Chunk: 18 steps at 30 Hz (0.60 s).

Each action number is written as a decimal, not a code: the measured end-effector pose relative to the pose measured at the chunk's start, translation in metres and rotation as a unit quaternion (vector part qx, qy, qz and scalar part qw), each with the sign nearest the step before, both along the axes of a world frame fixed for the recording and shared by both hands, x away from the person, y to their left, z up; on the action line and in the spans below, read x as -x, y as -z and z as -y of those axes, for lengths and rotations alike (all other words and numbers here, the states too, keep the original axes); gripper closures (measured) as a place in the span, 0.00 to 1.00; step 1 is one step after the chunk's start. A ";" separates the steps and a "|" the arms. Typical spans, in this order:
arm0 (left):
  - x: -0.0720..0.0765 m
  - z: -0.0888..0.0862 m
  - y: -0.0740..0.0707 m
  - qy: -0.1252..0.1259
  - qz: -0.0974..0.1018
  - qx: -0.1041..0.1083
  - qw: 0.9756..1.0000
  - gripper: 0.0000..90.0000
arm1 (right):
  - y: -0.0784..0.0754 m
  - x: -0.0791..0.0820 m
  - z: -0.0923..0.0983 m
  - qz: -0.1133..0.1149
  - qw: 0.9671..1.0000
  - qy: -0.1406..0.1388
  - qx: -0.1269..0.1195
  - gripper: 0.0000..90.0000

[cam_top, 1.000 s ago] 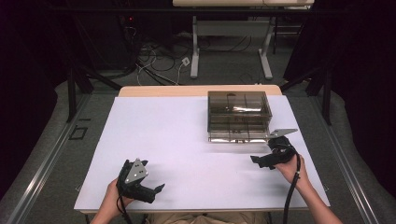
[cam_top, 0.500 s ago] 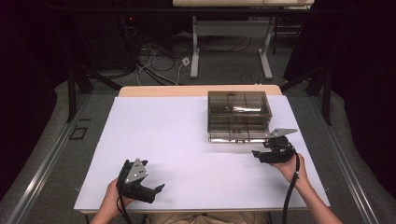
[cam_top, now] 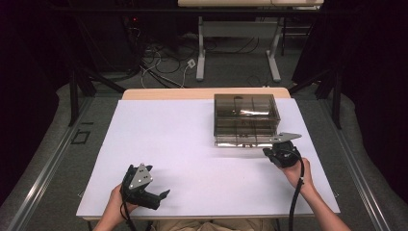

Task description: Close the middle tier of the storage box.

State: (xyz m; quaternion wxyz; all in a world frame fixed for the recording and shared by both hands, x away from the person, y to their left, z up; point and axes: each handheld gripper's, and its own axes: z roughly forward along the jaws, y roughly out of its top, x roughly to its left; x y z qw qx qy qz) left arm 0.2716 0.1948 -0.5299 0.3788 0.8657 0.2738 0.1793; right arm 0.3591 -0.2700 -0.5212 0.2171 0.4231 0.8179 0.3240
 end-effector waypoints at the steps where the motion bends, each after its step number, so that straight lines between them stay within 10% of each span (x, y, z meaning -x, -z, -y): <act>1: 0.000 0.000 0.000 0.001 0.002 -0.002 1.000 0.00 | 0.000 0.000 0.000 0.001 1.000 0.000 0.003 1.00; 18: -0.001 0.001 0.001 -0.002 0.002 0.003 1.000 0.00 | 0.007 -0.002 -0.005 0.016 1.000 0.003 0.013 1.00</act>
